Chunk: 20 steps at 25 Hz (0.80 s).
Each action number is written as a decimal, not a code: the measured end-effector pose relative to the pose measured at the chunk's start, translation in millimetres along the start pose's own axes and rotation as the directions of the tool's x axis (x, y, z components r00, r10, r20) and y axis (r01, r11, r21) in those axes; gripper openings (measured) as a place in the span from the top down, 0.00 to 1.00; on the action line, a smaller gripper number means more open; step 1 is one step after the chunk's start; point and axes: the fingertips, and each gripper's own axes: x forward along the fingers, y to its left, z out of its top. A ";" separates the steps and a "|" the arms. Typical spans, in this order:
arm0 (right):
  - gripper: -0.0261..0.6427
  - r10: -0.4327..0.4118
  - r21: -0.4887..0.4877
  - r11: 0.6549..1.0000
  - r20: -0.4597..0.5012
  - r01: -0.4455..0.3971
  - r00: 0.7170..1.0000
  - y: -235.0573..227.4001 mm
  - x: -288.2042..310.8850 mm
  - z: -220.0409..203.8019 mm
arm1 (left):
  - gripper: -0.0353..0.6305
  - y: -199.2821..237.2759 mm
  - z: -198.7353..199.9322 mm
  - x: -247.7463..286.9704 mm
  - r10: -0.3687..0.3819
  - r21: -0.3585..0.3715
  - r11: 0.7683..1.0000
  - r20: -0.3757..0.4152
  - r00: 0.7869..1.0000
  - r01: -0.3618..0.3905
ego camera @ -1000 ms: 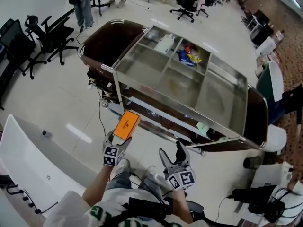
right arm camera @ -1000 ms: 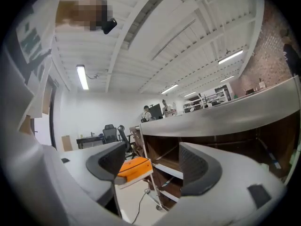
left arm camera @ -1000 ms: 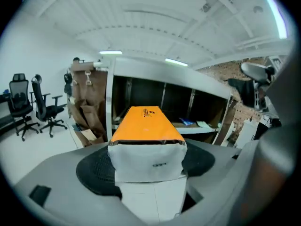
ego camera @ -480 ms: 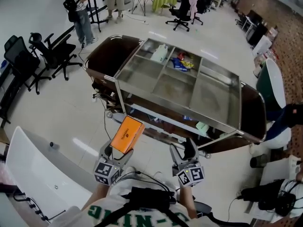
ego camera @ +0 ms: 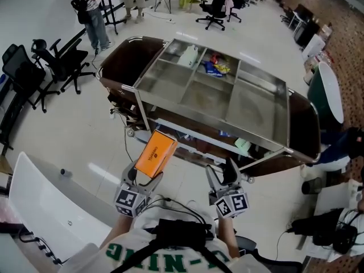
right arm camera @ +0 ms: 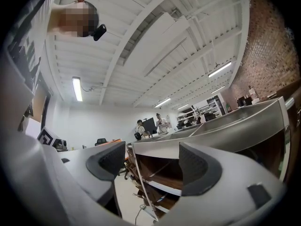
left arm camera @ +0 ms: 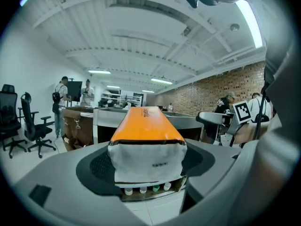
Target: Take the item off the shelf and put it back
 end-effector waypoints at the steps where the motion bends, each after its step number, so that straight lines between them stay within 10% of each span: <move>1: 0.42 0.002 0.000 1.000 -0.002 -0.002 1.000 1.0 -0.1 -0.7 | 0.38 -0.1 -4.9 -0.2 -0.005 0.008 1.000 -0.009 1.000 0.005; 13: 0.42 -0.017 0.024 1.000 -0.044 0.018 0.999 -1.6 -12.8 -17.6 | 0.38 23.2 -77.1 31.6 0.072 0.009 0.997 -0.143 0.987 -0.072; 20: 0.42 -0.044 0.026 0.999 -0.071 0.046 0.996 -3.0 -15.7 -27.0 | 0.38 51.1 -116.5 141.8 0.064 -0.007 0.998 -0.187 0.980 -0.067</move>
